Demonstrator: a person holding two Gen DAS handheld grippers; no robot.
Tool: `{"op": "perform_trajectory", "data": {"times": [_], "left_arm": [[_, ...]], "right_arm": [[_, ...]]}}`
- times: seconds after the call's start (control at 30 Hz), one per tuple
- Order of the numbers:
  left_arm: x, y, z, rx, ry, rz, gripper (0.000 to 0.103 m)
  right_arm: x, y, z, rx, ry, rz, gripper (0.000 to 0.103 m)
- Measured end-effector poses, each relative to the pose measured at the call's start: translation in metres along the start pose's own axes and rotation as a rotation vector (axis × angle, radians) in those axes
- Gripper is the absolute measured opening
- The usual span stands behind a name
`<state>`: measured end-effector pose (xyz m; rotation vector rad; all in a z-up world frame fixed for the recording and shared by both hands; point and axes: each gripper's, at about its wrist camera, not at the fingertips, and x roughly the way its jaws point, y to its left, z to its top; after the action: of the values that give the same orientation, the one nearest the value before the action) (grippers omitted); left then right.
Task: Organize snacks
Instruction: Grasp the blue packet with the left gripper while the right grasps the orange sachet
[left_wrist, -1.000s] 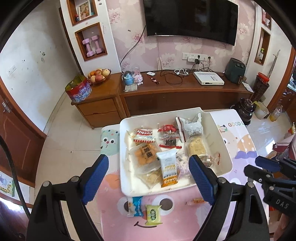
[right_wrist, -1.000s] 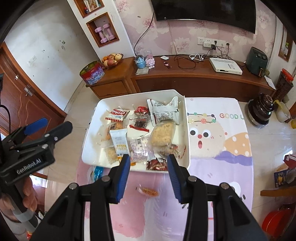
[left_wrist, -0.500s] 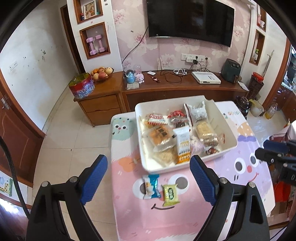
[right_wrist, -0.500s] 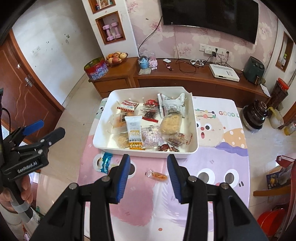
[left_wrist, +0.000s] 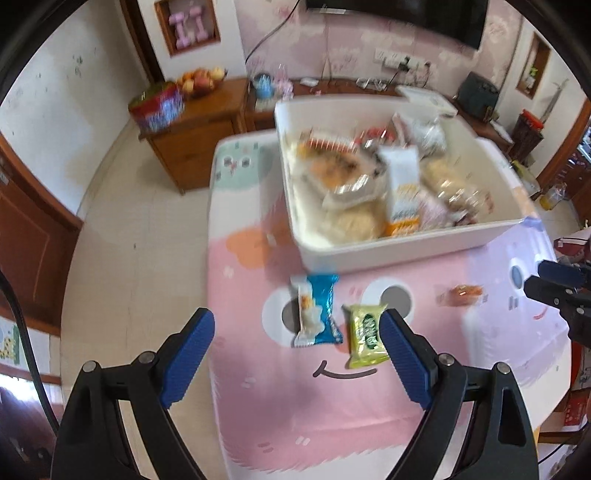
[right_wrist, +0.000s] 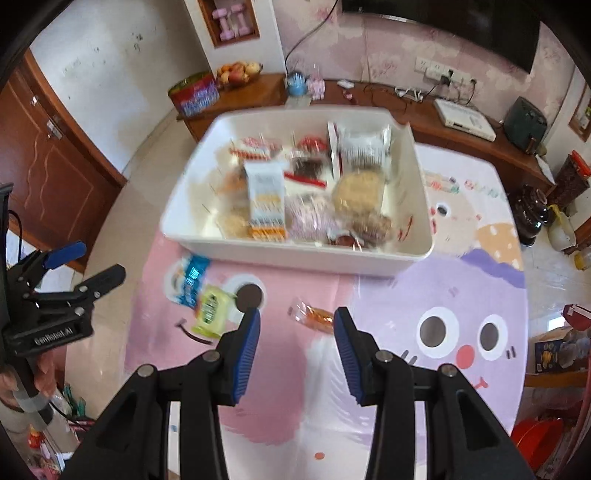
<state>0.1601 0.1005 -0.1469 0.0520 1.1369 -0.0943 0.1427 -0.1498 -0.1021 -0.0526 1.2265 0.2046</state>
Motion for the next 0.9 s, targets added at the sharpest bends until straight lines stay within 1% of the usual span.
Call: {"op": "perform_trajectory", "data": {"times": [0.1,0.2,0.33,0.47,0.67,0.77,0.9], "left_arm": [[0.033,0.002,-0.006,-0.033,0.050,0.006,0.090],[0.063,0.003,-0.009,-0.072,0.098,0.008,0.090],[0.088,0.003,-0.008,-0.107,0.126,0.014,0.090],[0.104,0.002,-0.005,-0.129,0.138,0.031,0.090],[0.117,0.002,-0.004,-0.157,0.152,0.045,0.090],[0.126,0.003,-0.003,-0.174,0.166,0.044,0.087],[0.133,0.004,-0.006,-0.190,0.178,0.034,0.080]], "right_arm": [[0.028,-0.010,-0.007,-0.005,0.045,0.008,0.042],[0.048,-0.015,-0.011,-0.034,0.069,0.004,0.042],[0.069,-0.020,-0.012,-0.092,0.096,0.004,0.042],[0.084,-0.017,-0.011,-0.186,0.108,0.014,0.042],[0.103,-0.001,-0.013,-0.336,0.132,0.022,0.042],[0.110,0.003,-0.015,-0.369,0.145,0.022,0.042],[0.117,0.005,-0.017,-0.382,0.157,0.025,0.042]]}}
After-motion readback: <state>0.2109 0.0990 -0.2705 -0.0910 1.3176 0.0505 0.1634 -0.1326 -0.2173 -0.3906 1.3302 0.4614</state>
